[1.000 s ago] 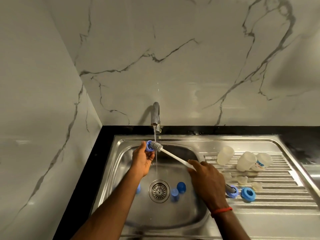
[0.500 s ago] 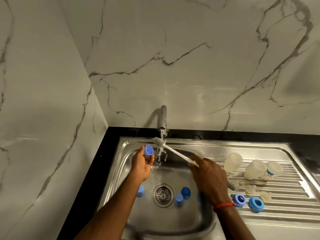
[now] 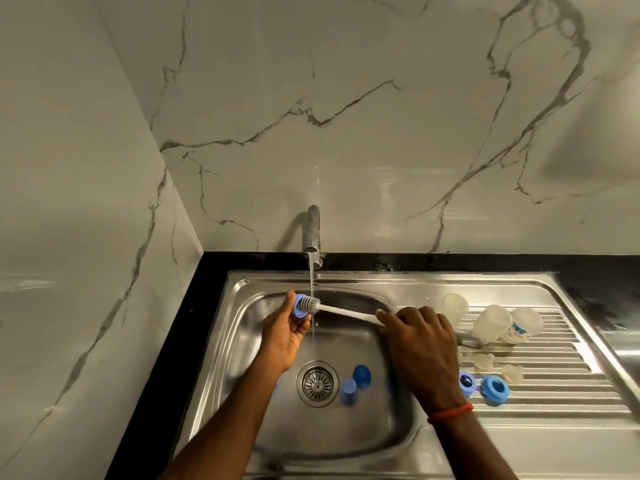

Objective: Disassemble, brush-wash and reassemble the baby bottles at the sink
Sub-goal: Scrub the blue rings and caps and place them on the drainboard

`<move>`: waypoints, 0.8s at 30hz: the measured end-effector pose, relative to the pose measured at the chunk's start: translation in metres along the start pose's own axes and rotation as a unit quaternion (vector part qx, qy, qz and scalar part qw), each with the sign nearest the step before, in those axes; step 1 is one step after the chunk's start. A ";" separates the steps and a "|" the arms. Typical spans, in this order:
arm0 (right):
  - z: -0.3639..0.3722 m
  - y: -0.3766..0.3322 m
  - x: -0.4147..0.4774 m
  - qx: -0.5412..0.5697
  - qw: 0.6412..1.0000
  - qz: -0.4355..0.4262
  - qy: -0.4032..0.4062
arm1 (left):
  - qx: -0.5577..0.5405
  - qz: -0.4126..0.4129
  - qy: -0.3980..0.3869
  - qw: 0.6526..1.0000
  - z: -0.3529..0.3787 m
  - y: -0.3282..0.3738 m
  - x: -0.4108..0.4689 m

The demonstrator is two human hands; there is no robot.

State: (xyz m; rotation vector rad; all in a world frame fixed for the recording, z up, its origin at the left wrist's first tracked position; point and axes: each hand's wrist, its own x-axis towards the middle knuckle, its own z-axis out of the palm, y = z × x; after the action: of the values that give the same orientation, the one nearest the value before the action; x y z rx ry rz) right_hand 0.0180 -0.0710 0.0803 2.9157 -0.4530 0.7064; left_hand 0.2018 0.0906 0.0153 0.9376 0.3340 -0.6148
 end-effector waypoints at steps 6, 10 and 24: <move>0.007 -0.027 -0.008 0.077 0.986 -0.021 -0.145 | -0.008 0.014 0.026 1.000 0.001 0.011 0.006; -0.008 -0.020 0.004 0.148 0.974 -0.040 -0.167 | -0.040 0.016 0.037 0.998 -0.009 0.011 0.008; 0.001 0.010 0.005 0.168 0.971 0.078 -0.151 | 0.068 0.013 -0.010 0.998 0.000 0.013 0.003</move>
State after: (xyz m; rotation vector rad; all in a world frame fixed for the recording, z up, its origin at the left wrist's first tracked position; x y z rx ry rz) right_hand 0.0198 -0.0819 0.0826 3.3582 -0.6555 0.3822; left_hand 0.2126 0.0954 0.0224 1.0630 0.2637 -0.6280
